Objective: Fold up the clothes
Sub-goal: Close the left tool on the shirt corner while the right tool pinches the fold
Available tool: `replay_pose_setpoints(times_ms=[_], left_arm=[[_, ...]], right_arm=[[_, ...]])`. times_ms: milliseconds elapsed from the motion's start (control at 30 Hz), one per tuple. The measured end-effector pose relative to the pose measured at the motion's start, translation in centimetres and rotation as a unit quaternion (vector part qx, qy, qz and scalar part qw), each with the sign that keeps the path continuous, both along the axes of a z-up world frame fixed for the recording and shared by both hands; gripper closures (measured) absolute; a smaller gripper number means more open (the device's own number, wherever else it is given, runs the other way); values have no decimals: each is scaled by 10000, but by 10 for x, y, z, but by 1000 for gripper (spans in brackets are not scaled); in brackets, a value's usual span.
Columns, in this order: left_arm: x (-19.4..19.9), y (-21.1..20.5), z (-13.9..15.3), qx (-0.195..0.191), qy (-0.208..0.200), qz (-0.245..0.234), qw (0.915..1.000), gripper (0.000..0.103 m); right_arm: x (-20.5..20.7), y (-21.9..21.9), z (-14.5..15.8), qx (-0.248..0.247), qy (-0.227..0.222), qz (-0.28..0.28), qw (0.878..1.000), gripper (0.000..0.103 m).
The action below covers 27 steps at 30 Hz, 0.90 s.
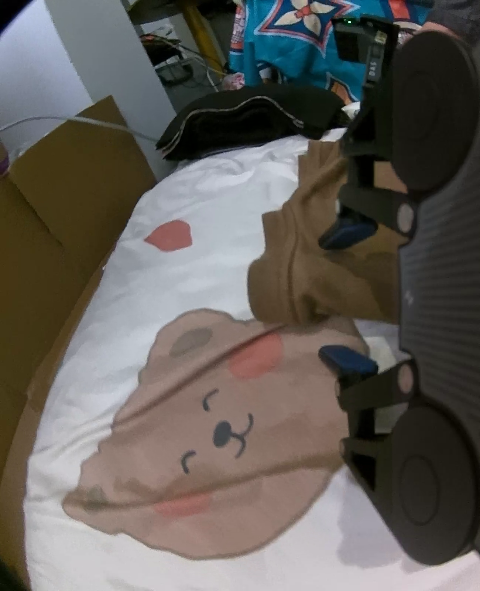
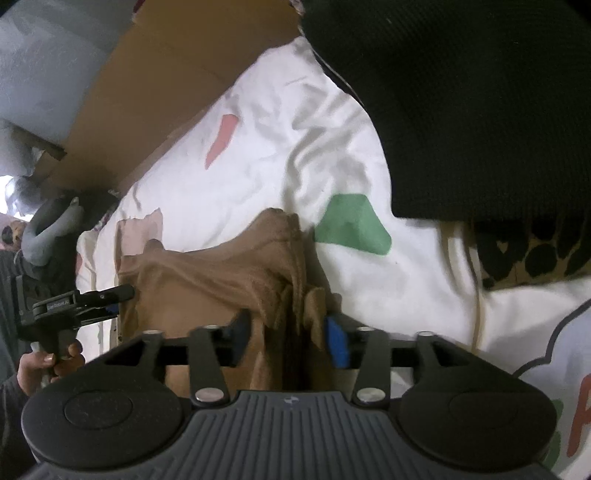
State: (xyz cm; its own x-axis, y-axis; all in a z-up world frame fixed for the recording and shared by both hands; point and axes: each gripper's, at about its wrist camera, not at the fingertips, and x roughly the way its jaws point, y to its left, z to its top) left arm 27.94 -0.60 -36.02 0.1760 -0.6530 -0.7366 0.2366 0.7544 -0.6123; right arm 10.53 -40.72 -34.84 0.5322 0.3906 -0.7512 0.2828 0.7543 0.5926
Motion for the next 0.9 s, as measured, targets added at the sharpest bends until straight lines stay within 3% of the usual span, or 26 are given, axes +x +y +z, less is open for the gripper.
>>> replay_pose_setpoints(times_ms=[333, 400, 567, 633, 733, 900], left_arm=[[-3, -11, -14, -324, 307, -399, 9982, 42], [-4, -22, -14, -321, 247, -664, 9970, 42], [-1, -30, -18, -460, 383, -868, 9944, 43], [-2, -25, -21, -532, 451, -848, 9940, 49], [-1, -15, -25, -607, 564, -747, 9938, 61], [-1, -8, -30, -680, 596, -626, 9939, 65]], right_arm=[[6, 4, -13, 115, 93, 65, 9999, 49], [8, 7, -14, 144, 93, 132, 9998, 58], [9, 18, -14, 264, 23, 458, 9986, 64], [7, 16, -17, 315, 61, 380, 9988, 71], [4, 4, -24, 549, 145, 117, 9983, 71], [2, -2, -29, 662, 149, -18, 9977, 72]])
